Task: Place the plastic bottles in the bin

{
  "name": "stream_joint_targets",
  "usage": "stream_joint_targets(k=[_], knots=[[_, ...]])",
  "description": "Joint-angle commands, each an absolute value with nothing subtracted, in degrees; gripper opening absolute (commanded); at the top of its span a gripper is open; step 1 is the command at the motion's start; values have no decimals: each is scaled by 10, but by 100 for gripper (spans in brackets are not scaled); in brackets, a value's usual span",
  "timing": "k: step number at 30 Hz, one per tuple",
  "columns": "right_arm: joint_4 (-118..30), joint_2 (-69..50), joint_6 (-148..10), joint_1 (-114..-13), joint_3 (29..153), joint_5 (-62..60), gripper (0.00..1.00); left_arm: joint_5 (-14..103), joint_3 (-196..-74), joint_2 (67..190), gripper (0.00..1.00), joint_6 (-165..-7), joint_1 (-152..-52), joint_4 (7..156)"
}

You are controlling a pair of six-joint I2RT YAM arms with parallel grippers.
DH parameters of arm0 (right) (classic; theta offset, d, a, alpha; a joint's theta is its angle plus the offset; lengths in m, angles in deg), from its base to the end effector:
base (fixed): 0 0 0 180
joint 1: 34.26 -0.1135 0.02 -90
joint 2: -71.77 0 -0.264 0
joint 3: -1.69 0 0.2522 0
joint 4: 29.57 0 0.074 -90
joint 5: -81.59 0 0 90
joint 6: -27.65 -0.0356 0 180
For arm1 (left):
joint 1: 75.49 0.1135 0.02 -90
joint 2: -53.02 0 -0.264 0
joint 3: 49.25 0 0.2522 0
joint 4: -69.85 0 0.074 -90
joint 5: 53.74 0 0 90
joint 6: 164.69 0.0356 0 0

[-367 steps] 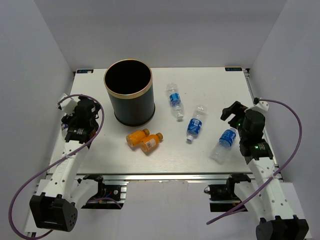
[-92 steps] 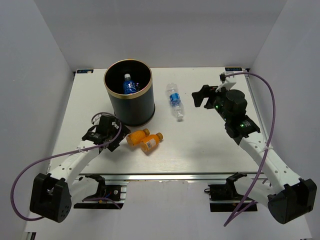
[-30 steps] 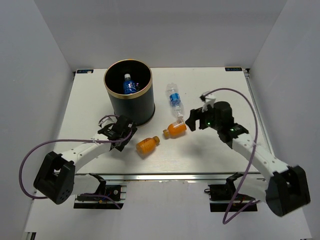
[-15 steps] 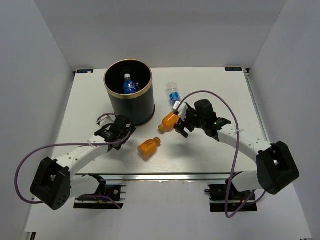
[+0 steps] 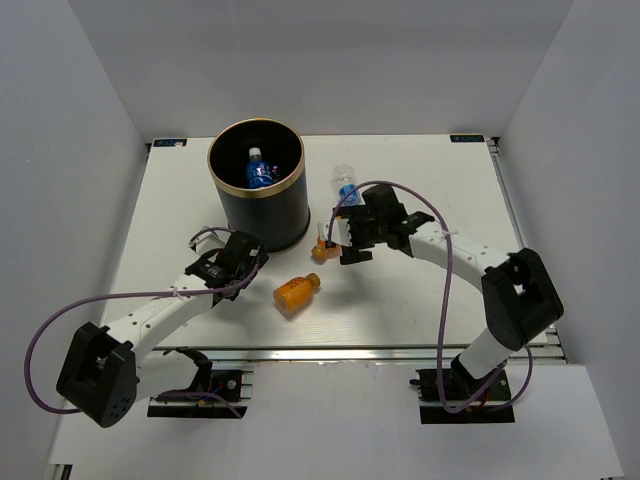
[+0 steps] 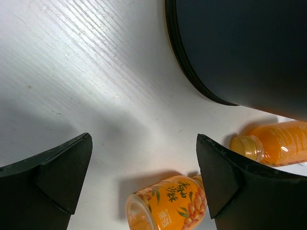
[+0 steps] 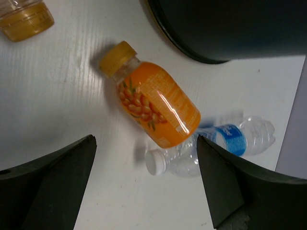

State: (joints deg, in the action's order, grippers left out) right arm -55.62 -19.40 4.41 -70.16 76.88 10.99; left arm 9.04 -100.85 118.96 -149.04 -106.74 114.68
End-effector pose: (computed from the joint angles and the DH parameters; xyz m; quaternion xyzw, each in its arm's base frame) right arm 0.2748 0.2135 0.2360 -0.7459 0.5092 0.0418 0.4272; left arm 0.1887 -0.0955 0.2014 -0.4023 0.8485 -0.0686 0.3369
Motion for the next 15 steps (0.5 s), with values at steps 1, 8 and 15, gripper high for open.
stream_joint_targets(k=[1, 8, 15], knots=[[-547, -221, 138, -726, 792, 103, 89, 66, -1004, 1170, 98, -1490, -1069, 1163], [-452, -307, 179, -753, 806, 27, 89, 50, -1005, 1161, 98, -1497, -1069, 1178], [-388, -379, 185, -757, 818, -29, 80, 44, -998, 1153, 98, -1490, -1069, 1168]])
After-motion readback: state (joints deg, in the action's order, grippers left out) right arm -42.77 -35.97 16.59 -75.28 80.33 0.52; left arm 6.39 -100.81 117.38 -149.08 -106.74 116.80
